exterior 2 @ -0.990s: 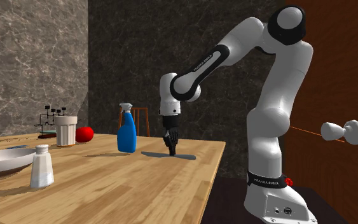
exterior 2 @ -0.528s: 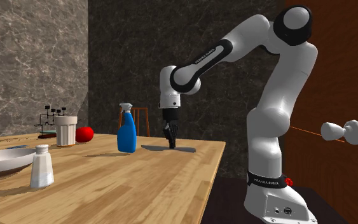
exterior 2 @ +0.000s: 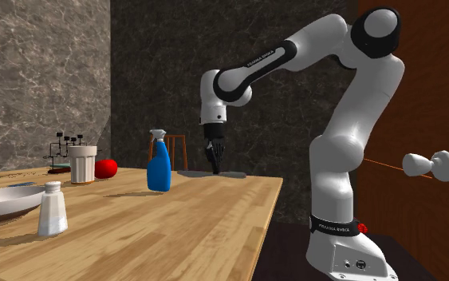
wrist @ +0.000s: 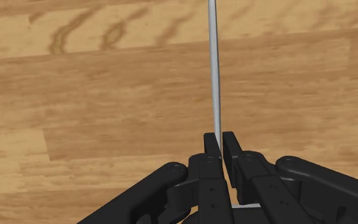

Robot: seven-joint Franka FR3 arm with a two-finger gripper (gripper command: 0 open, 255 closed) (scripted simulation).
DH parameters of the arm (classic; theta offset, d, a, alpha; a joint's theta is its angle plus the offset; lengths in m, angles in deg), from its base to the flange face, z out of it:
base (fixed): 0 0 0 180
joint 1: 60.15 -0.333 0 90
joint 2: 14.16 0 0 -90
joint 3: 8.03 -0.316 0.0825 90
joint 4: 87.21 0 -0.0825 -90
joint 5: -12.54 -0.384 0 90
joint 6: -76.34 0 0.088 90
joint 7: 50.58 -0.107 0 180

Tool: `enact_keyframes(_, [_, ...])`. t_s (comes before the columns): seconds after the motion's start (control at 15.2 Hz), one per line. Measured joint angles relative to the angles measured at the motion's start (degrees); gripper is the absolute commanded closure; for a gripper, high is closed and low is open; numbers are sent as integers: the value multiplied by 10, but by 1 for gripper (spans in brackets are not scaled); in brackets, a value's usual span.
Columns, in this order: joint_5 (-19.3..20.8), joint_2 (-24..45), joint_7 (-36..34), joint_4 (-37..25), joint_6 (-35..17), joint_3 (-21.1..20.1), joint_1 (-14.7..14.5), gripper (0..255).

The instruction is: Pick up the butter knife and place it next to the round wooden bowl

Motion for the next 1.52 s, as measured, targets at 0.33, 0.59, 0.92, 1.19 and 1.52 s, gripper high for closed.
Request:
enact_keyframes(0.33, [0, -14, 0, -29, 43, 0, 0, 255])
enact_keyframes(0.59, [0, -20, -1, -54, 74, 0, 0, 255])
enact_keyframes(0.92, [-6, -5, -14, -93, 98, -11, -6, 255])
enact_keyframes(1.19, [-22, 48, -57, -139, 90, -44, -24, 255])
enact_keyframes(1.52, [-31, 128, -111, -214, 84, -83, -43, 255])
